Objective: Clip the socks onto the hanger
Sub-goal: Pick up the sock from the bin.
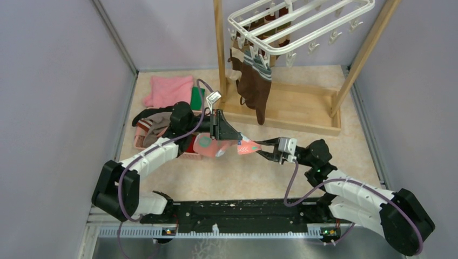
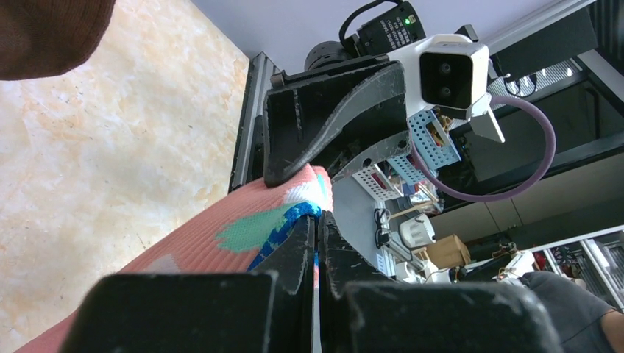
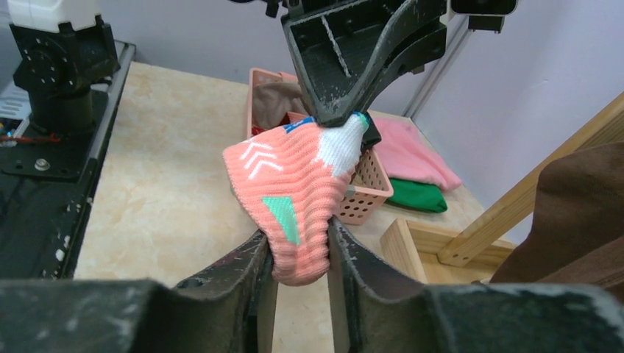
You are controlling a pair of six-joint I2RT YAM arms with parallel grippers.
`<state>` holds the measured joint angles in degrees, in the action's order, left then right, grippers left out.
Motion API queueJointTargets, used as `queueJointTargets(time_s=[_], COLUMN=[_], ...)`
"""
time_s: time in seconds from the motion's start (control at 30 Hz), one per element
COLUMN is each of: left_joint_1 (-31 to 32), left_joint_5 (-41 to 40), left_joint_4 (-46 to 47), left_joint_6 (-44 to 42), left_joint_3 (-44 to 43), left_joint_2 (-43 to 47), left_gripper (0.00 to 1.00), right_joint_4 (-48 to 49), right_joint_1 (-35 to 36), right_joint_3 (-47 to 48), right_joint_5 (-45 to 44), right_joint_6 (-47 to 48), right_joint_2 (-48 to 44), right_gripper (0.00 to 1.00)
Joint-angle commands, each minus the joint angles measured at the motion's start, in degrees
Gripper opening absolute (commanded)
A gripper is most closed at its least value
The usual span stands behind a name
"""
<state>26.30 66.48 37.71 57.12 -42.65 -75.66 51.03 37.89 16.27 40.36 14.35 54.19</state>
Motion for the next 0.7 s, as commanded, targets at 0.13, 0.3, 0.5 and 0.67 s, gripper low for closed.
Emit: queueJointTargets(time_s=[0.13, 0.3, 0.5, 0.67], left_joint_1=[0.3, -0.1, -2.2, -2.6], left_joint_5=[0.5, -0.1, -3.5, -10.7], left_joint_4=[4.3, 2.5, -7.7, -17.6], left_joint_6=[0.9, -1.3, -14.6, -34.2], left_joint_3=[0.3, 0.1, -0.3, 0.6], left_joint_2=[-2.4, -1.8, 5.7, 18.0], left_gripper=[0.04, 0.22, 0.46, 0.69], right_joint_4=[1.6, -10.8, -19.3, -17.3], right_joint_1=[0.5, 0.6, -1.6, -5.5], right_joint_3=[3.4, 8.3, 12.7, 13.2], right_joint_5=[1.6, 3.1, 4.9, 8.7], right_joint_6=[-2.7, -3.2, -6.8, -12.7], right_joint_2=[-1.5, -2.7, -2.5, -2.2], right_gripper=[0.09, 0.0, 0.0, 0.0])
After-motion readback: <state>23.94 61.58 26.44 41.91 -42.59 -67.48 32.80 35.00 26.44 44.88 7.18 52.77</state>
